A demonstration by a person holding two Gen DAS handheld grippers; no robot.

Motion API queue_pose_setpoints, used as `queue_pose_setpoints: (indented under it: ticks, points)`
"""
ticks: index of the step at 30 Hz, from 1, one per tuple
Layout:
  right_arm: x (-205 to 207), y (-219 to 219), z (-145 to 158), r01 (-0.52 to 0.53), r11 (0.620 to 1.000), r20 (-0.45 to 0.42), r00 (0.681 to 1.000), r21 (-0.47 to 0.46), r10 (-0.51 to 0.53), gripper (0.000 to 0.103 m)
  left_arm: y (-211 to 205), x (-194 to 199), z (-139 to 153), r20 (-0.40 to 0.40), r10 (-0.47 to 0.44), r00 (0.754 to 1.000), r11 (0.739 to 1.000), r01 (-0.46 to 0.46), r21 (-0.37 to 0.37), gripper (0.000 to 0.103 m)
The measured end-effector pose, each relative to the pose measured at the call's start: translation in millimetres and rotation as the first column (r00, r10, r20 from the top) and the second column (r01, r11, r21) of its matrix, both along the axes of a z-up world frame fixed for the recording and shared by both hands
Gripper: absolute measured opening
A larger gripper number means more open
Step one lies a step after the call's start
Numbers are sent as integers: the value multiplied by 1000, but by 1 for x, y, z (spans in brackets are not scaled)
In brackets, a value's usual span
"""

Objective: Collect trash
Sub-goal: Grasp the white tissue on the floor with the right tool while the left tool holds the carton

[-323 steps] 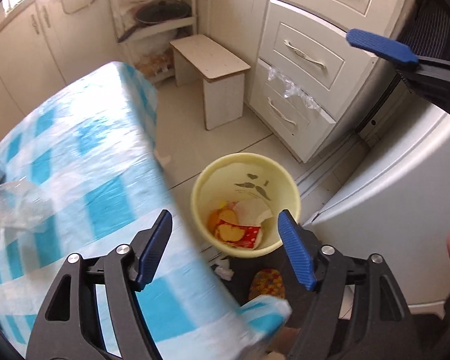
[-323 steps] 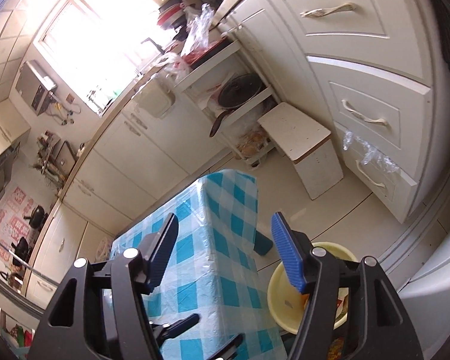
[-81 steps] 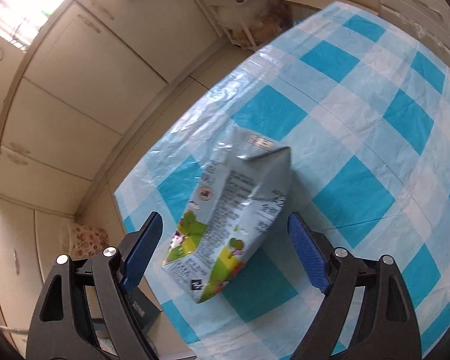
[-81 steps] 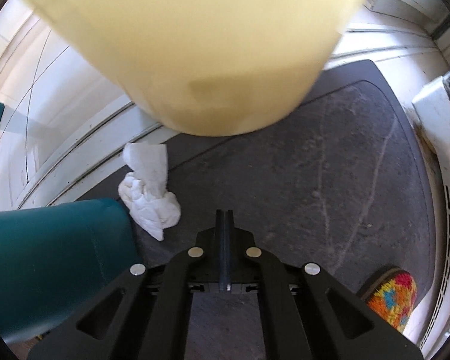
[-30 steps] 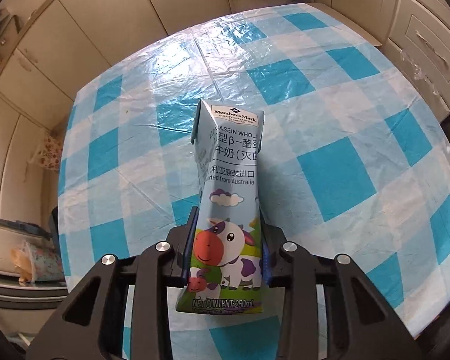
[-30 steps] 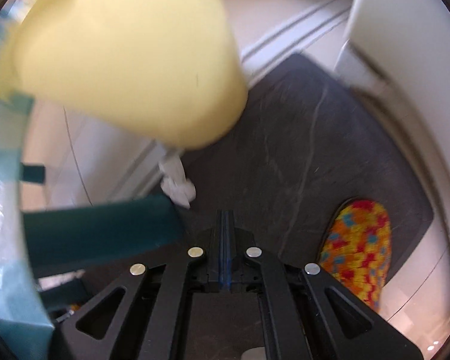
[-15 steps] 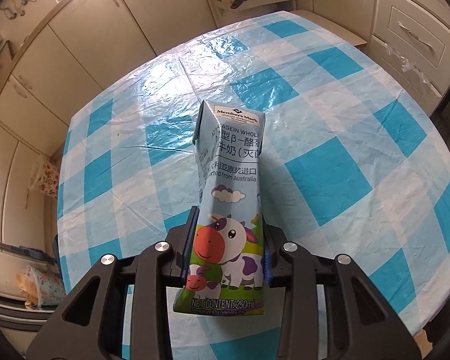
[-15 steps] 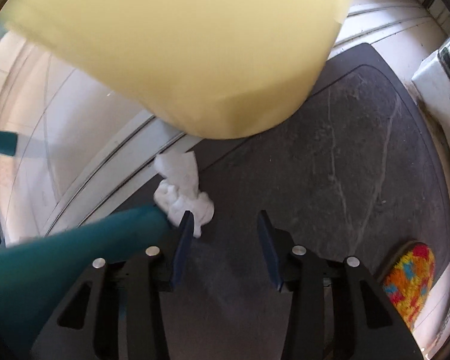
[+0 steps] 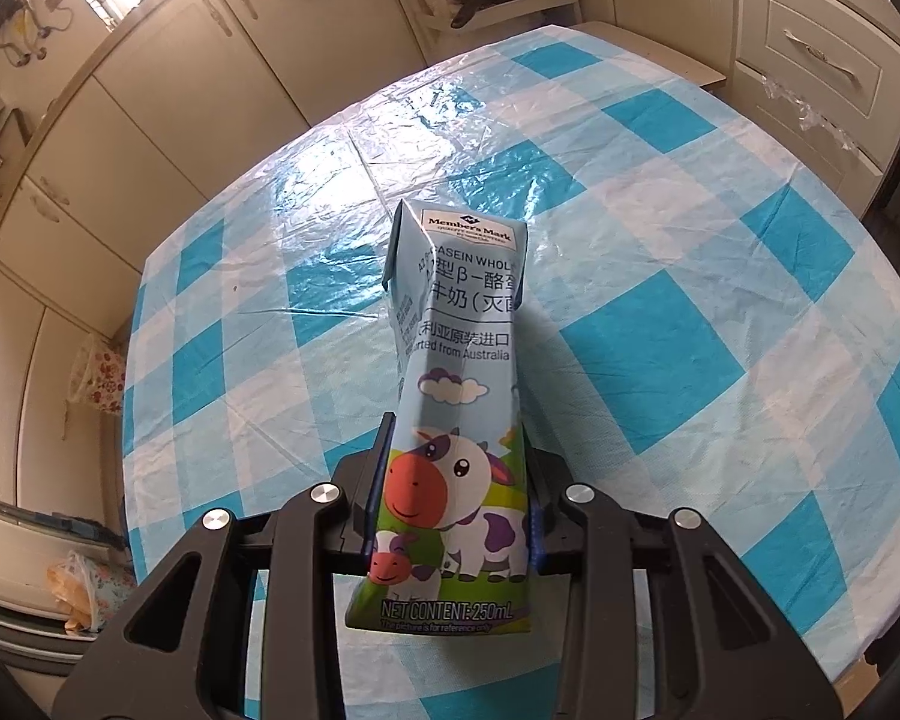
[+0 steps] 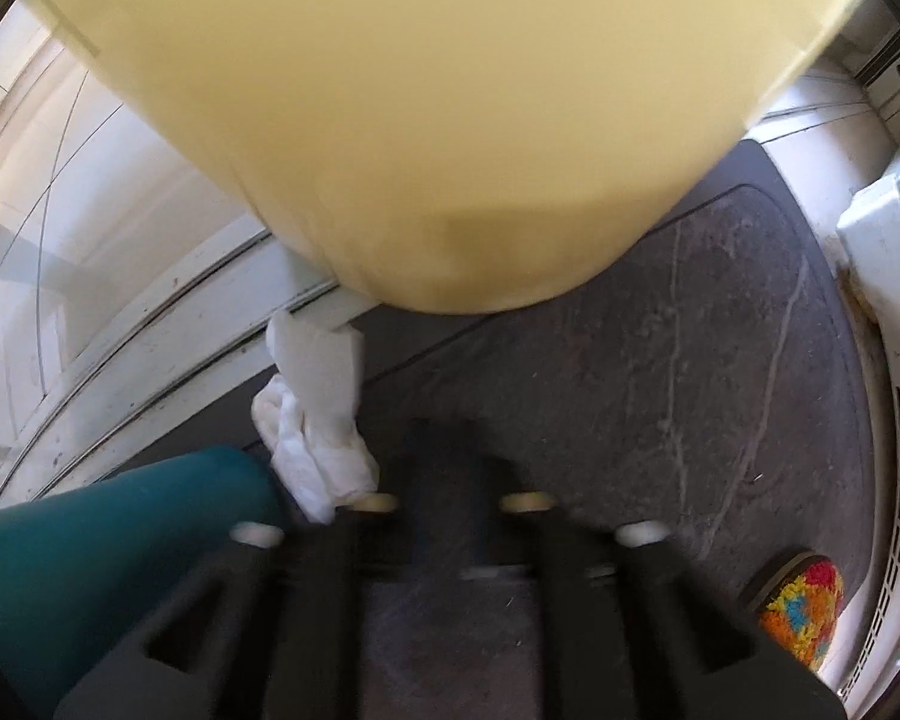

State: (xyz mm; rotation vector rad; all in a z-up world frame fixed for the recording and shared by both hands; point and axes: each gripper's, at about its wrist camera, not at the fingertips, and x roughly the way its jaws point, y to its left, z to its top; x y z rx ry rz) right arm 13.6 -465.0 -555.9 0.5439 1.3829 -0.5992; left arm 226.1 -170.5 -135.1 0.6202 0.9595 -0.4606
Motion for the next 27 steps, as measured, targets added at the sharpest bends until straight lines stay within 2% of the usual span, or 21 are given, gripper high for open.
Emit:
queue_pose_setpoints:
  ticks: [2,6,11,16,19,21,22,23,24,27]
  points:
    - [-8,-3,-1,52,996,12,999,71,-53,0,0,-1,2,-13,-8,1000,1000,8,-15,32]
    - [-37,-9,10,185,974,39,981,131,-192,0,-4,-9,8,-26,-36,999,998,35,-43,32]
    - [-76,-20,40,313,939,64,944,144,-324,0,-8,-23,35,-36,-69,997,984,62,-170,32]
    - [-95,-24,75,326,940,101,937,103,-336,0,5,-32,62,-69,-52,996,941,26,-338,32]
    - [-96,-26,68,346,928,111,926,136,-362,0,16,-36,65,-89,-31,996,928,-4,-372,32]
    - [-86,-27,54,315,936,109,936,157,-333,2,19,-37,62,-97,-25,995,929,-13,-370,32]
    - [-68,-36,61,292,941,96,946,169,-310,9,20,-37,60,-100,-23,995,931,-15,-365,32]
    - [-58,-30,54,259,952,88,957,166,-276,41,21,-37,58,-105,-22,994,932,-17,-361,32]
    - [-51,-25,56,224,963,100,966,147,-240,54,20,-36,56,-108,-22,994,934,-18,-357,32]
    - [-20,-16,50,145,984,113,981,105,-156,54,17,-32,51,-111,-30,993,941,-10,-339,32]
